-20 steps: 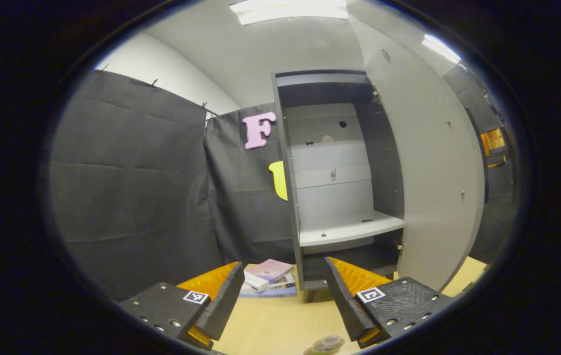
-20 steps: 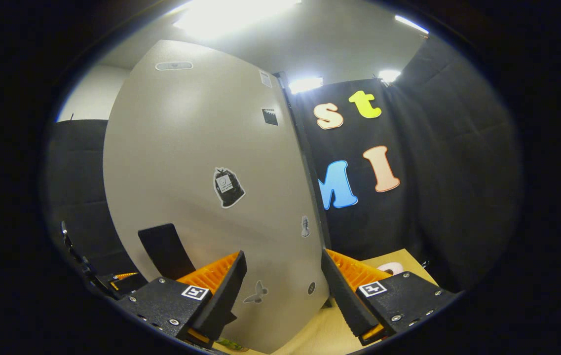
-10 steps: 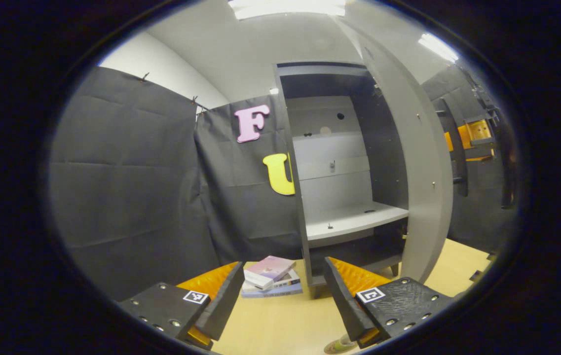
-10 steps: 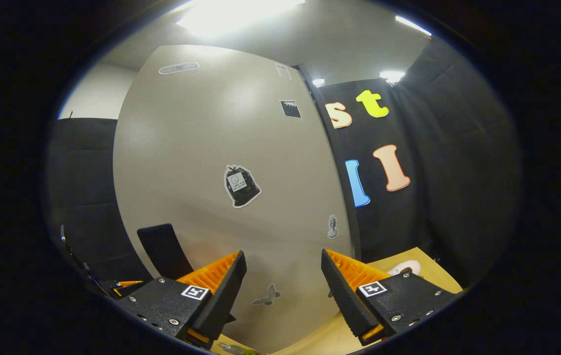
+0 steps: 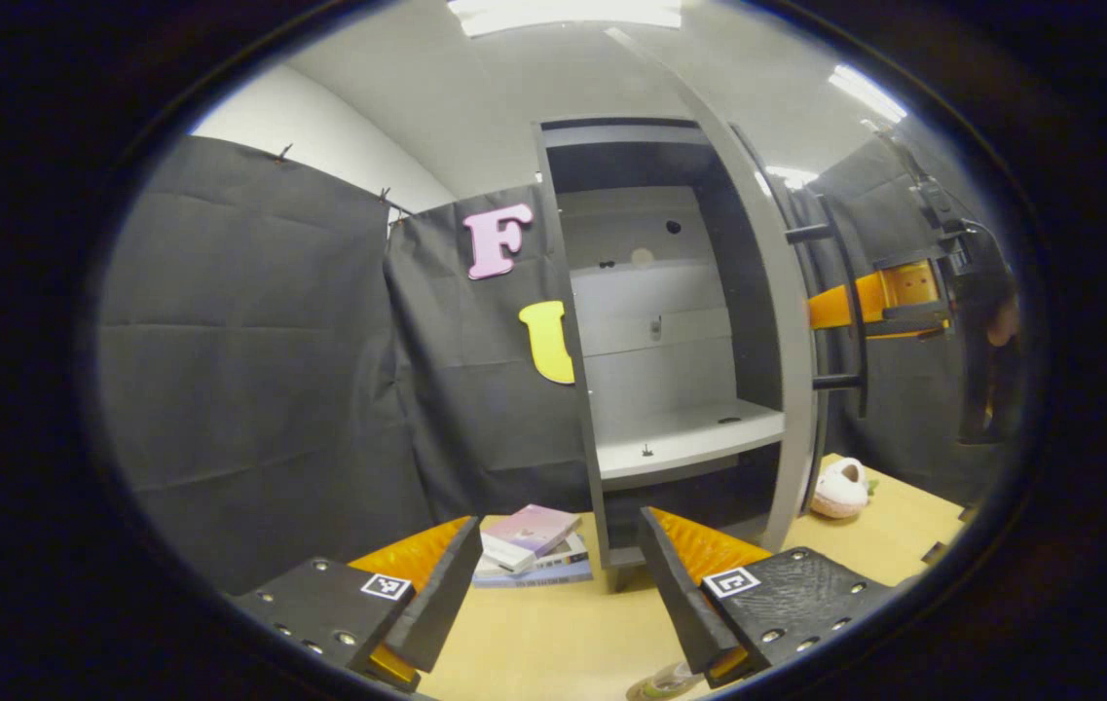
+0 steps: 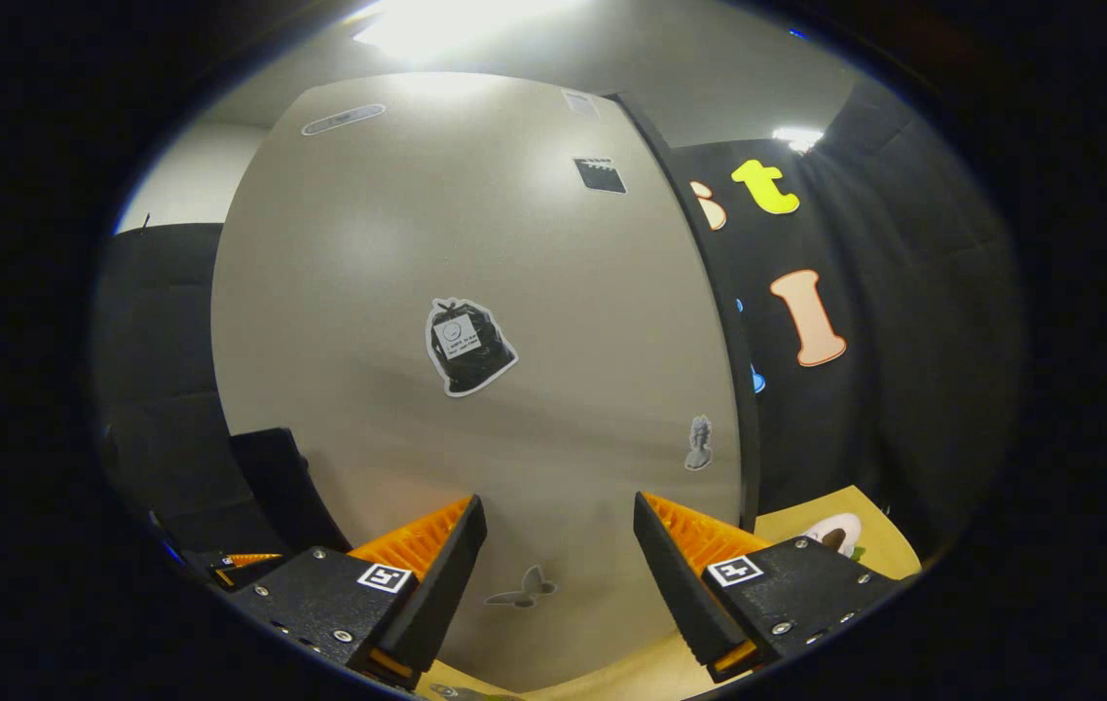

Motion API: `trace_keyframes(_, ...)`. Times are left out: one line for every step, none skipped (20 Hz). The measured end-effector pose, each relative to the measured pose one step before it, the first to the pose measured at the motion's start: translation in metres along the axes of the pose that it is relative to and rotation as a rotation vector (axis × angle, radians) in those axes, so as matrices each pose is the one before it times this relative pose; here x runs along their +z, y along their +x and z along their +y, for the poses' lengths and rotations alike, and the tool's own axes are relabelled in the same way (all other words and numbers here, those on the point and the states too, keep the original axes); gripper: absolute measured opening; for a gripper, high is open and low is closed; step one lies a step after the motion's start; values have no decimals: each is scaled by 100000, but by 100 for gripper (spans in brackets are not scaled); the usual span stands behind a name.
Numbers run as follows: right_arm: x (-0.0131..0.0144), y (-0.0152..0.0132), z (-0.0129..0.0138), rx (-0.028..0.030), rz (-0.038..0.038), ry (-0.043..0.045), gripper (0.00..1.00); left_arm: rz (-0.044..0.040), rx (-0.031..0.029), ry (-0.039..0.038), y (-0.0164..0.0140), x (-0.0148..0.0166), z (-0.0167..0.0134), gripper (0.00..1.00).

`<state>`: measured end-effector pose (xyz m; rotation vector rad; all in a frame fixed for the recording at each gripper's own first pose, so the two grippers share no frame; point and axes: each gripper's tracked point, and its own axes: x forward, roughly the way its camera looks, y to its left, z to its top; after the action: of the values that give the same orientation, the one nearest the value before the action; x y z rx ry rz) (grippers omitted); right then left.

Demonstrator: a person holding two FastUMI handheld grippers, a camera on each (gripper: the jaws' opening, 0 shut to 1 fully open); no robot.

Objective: Open the cabinet door with the right hand, grasp the bottle in the cabinet with the left hand and place it on the coaster, then close the cabinet door with the right hand.

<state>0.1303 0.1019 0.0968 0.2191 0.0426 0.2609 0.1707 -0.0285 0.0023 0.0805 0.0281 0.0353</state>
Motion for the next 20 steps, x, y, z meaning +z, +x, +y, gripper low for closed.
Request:
trace_keyframes(-39,524,-56,21,563,-211,94,221,572,-152,85,-10,66,96)
trace_keyframes(48,559,86,899,514,554,94,532,733,292,-46,-30,82,96)
trace_keyframes(-33,655,-7,572,525,405,94,541,922,418,-7,-44,156,96)
trace_keyframes(10,376,27,619,527,-215,94,-59,622,-390,119,-106,14,96)
trace_keyframes(-218,-370,-15,471,280,-541,94,-244,95,-834,97,150,-95,96)
trace_keyframes(-91,-99,-106,122,68,-762,94,36,-44,-872,-72,126,-42,96)
trace_keyframes(-97,80,-94,-40,-51,-694,94,131,-109,-587,-44,154,-66,96)
trace_keyframes(6,-67,-254,-563,-293,-766,94,304,-580,-154,-50,51,-77,96)
trace_keyframes(218,190,-530,-1086,-498,-1035,94,-236,-656,112,-130,157,-95,96)
trace_keyframes(41,173,-388,-1118,-274,-839,94,-424,-892,41,-22,98,-89,96)
trace_keyframes(-394,-58,-195,-1418,193,-809,94,-187,-975,-344,-14,273,-174,96)
trace_keyframes(-328,-64,-352,-2013,373,-1106,94,-363,-853,-884,18,430,-237,96)
trace_keyframes(-272,-179,-373,-2879,93,-1821,94,619,-288,-842,250,375,-292,96)
trace_keyframes(-169,-214,-608,-3831,-365,-2650,94,602,-510,-313,727,189,-575,92)
trace_keyframes(-166,-317,-344,-3369,-1182,-1897,94,-1077,-391,-974,380,445,-570,96)
trace_keyframes(22,-356,-544,-4218,-1414,-2034,94,-1786,-723,-1528,40,519,-641,96)
trace_keyframes(102,-385,-483,-4240,-1553,-2718,94,-1176,-766,-1935,130,573,-650,96)
trace_keyframes(247,-302,-290,-3040,-1834,-3170,94,-992,-711,-1763,104,486,-517,92)
trace_keyframes(370,-360,-298,-2877,-2201,-3540,94,-204,-98,-1057,213,337,-327,92)
trace_keyframes(450,-250,-22,-976,-2130,-1722,94,755,1011,466,354,168,-99,92)
